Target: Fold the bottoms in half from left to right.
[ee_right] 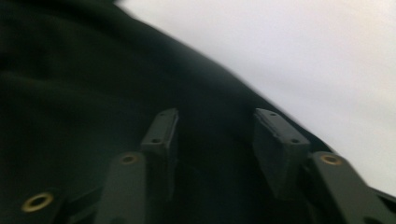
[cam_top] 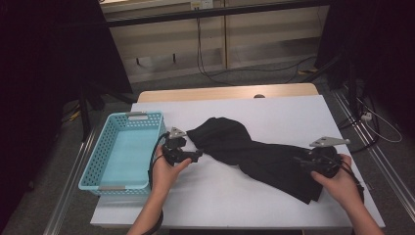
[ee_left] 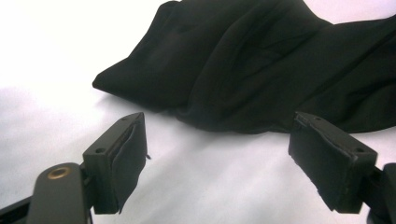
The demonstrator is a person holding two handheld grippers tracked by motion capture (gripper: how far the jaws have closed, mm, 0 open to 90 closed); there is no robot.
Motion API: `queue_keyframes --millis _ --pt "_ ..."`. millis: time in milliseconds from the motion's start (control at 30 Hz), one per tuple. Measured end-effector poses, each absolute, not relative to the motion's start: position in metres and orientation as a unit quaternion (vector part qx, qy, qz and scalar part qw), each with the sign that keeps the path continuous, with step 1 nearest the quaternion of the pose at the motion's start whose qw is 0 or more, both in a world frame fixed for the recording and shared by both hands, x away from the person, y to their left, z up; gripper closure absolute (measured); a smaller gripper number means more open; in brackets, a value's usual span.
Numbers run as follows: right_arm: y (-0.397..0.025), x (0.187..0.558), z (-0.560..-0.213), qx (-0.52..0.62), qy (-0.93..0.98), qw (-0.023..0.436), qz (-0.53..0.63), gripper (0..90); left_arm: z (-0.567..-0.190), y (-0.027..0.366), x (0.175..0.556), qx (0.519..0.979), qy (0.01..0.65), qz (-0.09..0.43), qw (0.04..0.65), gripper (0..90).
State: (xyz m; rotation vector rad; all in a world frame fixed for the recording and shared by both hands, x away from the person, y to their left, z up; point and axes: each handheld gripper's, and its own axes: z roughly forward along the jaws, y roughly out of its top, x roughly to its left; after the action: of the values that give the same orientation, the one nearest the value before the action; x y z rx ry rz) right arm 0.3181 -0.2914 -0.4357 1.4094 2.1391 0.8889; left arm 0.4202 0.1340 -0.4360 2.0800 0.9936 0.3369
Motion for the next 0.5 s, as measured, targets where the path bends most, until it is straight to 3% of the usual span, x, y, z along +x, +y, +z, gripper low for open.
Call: queue_keyframes --millis 500 --pt "-0.241 0.312 -0.443 0.466 0.789 0.166 0.365 25.7 -0.433 0.138 0.423 0.814 0.403 0.146 0.392 17.3"
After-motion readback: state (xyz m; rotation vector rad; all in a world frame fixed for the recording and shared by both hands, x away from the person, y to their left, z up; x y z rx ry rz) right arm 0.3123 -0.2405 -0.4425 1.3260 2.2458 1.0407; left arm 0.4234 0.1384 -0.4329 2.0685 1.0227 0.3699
